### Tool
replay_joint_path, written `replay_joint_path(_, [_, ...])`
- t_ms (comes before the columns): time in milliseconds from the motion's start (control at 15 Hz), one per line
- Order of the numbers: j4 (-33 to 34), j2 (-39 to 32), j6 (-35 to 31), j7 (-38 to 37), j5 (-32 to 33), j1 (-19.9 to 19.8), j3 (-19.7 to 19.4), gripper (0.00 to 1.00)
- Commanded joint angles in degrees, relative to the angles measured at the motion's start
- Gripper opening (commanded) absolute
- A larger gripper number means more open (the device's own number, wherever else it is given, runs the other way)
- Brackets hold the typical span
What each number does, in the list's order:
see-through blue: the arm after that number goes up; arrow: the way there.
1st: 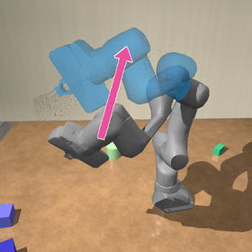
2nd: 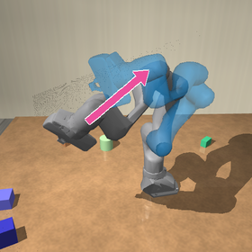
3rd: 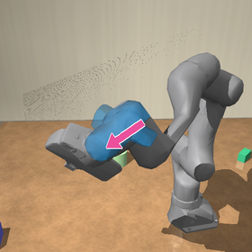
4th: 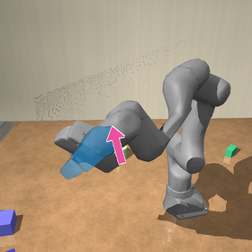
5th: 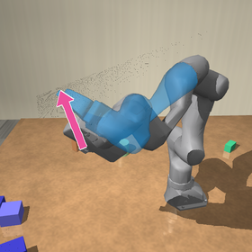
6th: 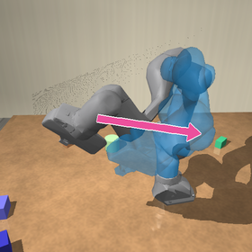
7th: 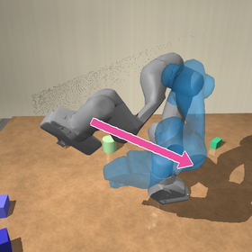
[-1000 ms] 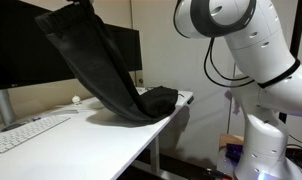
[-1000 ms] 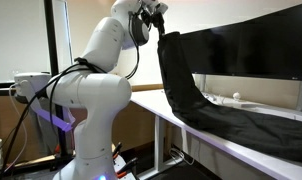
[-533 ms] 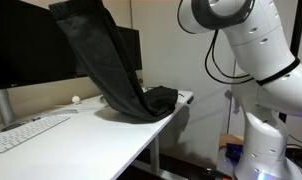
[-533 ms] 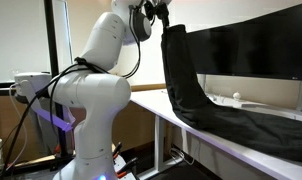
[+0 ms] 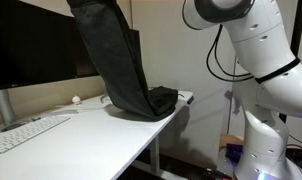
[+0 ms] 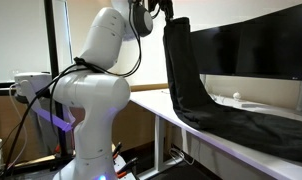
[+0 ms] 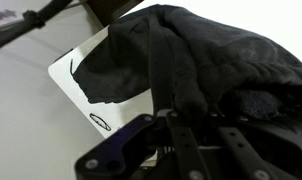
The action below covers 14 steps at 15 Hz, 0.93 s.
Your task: Fold the black trousers on the table.
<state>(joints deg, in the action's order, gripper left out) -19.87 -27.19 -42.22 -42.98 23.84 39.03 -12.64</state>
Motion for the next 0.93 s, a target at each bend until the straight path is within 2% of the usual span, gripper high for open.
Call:
replay_joint_path(0, [0.0,2.29,1.47,7.27,0.98,-3.32,1.48,0.03])
replay_joint_path(867, [0.0,5.07,-0.95,36.96,0.95,-22.54,1.76,0.03])
